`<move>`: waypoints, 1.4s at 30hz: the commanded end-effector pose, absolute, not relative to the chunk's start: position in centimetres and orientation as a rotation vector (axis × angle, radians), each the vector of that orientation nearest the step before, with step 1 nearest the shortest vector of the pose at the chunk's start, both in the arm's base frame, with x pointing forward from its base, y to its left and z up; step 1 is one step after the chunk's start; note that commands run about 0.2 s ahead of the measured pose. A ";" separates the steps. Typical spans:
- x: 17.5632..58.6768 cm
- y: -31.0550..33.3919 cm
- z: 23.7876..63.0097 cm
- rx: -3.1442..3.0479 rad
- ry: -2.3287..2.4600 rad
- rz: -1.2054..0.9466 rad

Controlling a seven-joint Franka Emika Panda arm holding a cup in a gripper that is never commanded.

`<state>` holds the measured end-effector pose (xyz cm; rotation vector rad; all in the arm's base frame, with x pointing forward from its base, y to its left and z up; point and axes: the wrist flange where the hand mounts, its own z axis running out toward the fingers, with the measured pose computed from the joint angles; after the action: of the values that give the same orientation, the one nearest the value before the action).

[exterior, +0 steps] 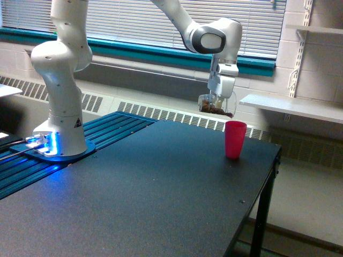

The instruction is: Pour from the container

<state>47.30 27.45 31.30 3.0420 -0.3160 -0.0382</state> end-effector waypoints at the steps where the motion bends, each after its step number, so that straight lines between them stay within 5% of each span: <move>1: 47.4 28.1 31.3 3.041 -0.289 -0.055; 42: 47.2 27.7 30.8 3.002 -0.266 -0.147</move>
<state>47.49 27.36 30.94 3.0044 -0.3041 -0.1205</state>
